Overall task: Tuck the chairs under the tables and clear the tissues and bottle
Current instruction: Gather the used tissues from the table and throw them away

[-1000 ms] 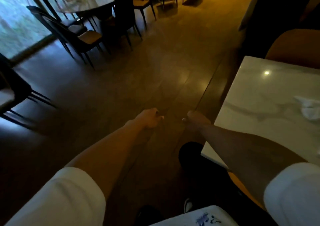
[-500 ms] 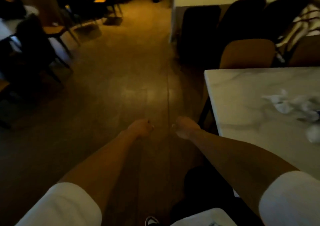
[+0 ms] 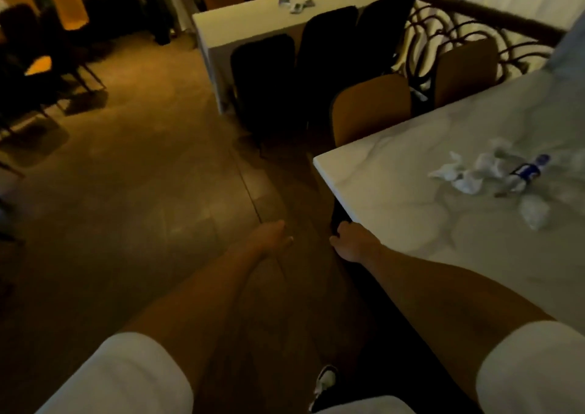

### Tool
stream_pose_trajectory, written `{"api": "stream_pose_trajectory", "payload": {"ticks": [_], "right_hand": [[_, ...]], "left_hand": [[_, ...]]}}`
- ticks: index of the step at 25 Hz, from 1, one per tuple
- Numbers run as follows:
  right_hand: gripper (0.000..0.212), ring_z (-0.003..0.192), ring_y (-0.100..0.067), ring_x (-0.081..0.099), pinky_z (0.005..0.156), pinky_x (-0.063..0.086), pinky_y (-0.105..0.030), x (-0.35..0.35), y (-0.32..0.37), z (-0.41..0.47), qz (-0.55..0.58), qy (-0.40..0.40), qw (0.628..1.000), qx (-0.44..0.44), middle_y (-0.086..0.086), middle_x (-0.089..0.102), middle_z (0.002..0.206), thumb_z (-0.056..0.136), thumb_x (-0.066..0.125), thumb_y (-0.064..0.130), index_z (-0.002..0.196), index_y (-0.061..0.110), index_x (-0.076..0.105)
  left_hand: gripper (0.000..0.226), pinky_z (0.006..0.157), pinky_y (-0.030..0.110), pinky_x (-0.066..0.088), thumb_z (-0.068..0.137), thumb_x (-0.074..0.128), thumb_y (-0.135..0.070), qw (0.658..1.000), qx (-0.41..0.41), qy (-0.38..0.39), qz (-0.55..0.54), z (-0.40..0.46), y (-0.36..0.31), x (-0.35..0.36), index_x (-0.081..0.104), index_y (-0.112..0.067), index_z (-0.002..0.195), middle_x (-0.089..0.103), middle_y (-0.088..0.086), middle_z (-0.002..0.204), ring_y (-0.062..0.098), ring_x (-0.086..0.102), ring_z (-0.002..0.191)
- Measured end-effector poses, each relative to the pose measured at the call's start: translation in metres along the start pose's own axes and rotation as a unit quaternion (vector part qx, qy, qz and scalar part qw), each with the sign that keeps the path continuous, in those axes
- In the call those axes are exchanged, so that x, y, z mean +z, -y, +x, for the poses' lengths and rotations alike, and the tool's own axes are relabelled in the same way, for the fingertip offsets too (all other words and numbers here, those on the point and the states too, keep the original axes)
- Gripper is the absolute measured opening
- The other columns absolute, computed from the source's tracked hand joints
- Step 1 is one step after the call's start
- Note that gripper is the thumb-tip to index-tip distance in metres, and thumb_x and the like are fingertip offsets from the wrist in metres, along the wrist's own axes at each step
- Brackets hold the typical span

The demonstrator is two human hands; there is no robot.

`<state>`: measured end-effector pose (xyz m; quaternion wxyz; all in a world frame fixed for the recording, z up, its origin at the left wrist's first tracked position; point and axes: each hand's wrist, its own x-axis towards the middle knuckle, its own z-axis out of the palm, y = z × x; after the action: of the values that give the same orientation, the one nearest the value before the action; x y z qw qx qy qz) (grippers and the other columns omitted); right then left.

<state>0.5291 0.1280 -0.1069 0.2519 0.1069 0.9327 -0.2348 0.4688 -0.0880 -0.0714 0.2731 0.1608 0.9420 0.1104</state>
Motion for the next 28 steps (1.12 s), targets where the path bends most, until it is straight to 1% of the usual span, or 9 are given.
{"api": "stream_pose_trajectory", "payload": {"ticks": [3,5,8,10,15,18,22,25,28], "right_hand": [[0.046,0.114,-0.035,0.056,0.093,0.050,-0.043,-0.022,-0.012,0.017,0.041,-0.065,0.995,0.061,-0.018,0.052,0.131,0.100,0.042,0.039,0.132,0.007,0.046],[0.043,0.112,-0.035,0.057,0.091,0.050,-0.041,-0.036,-0.025,0.025,0.065,-0.090,0.989,0.099,-0.018,0.054,0.127,0.098,0.046,0.039,0.126,0.006,0.048],[0.047,0.119,-0.035,0.054,0.095,0.048,-0.040,-0.053,-0.050,0.040,0.091,-0.105,0.976,0.168,-0.018,0.052,0.133,0.097,0.048,0.039,0.129,0.005,0.048],[0.049,0.122,-0.036,0.053,0.096,0.046,-0.038,-0.062,-0.064,0.046,0.099,-0.124,0.964,0.214,-0.020,0.050,0.136,0.097,0.049,0.039,0.131,0.004,0.047],[0.052,0.127,-0.033,0.049,0.100,0.043,-0.036,-0.076,-0.075,0.054,0.159,-0.168,0.915,0.330,-0.019,0.047,0.143,0.099,0.049,0.038,0.140,0.007,0.043],[0.051,0.125,-0.033,0.051,0.099,0.045,-0.037,-0.075,-0.076,0.054,0.181,-0.194,0.897,0.352,-0.019,0.047,0.141,0.099,0.048,0.037,0.140,0.008,0.042],[0.052,0.127,-0.032,0.049,0.100,0.043,-0.035,-0.067,-0.097,0.047,0.226,-0.204,0.856,0.419,-0.017,0.044,0.144,0.100,0.047,0.037,0.143,0.009,0.039],[0.048,0.123,-0.031,0.052,0.096,0.045,-0.035,-0.061,-0.131,0.044,0.250,-0.211,0.829,0.453,-0.016,0.048,0.140,0.099,0.048,0.036,0.139,0.010,0.044],[0.040,0.114,-0.032,0.058,0.088,0.048,-0.034,-0.063,-0.174,0.054,0.268,-0.221,0.811,0.471,-0.016,0.057,0.130,0.096,0.051,0.032,0.128,0.009,0.054]], "left_hand": [[0.044,0.099,0.041,0.046,0.102,0.052,-0.032,0.998,0.059,0.014,0.029,0.047,-0.018,-0.025,0.049,-0.006,0.137,0.055,0.016,0.136,0.031,0.055,0.122],[0.043,0.100,0.041,0.047,0.102,0.052,-0.030,0.993,0.104,0.041,0.048,0.079,-0.037,-0.039,0.049,-0.006,0.138,0.054,0.016,0.137,0.031,0.054,0.123],[0.041,0.102,0.039,0.045,0.102,0.052,-0.026,0.981,0.167,0.080,0.065,0.137,-0.063,-0.052,0.048,-0.008,0.139,0.052,0.015,0.141,0.032,0.053,0.126],[0.041,0.104,0.043,0.047,0.102,0.052,-0.029,0.973,0.200,0.093,0.062,0.169,-0.076,-0.060,0.049,-0.013,0.139,0.052,0.014,0.141,0.031,0.054,0.124],[0.039,0.100,0.044,0.051,0.101,0.052,-0.036,0.947,0.276,0.145,0.080,0.236,-0.106,-0.078,0.055,-0.015,0.133,0.057,0.011,0.135,0.030,0.059,0.115],[0.033,0.095,0.041,0.052,0.100,0.054,-0.033,0.917,0.337,0.158,0.144,0.263,-0.127,-0.069,0.062,-0.013,0.126,0.063,0.013,0.127,0.031,0.063,0.108],[0.039,0.098,0.036,0.047,0.100,0.053,-0.035,0.870,0.392,0.220,0.204,0.291,-0.175,-0.044,0.055,-0.012,0.132,0.067,0.012,0.122,0.029,0.058,0.118],[0.039,0.100,0.034,0.045,0.100,0.051,-0.036,0.852,0.406,0.234,0.235,0.311,-0.215,-0.025,0.054,-0.013,0.133,0.068,0.009,0.119,0.026,0.055,0.120],[0.032,0.096,0.032,0.047,0.099,0.053,-0.034,0.846,0.416,0.229,0.241,0.329,-0.251,-0.012,0.062,-0.016,0.123,0.070,0.008,0.114,0.025,0.060,0.114]]}}
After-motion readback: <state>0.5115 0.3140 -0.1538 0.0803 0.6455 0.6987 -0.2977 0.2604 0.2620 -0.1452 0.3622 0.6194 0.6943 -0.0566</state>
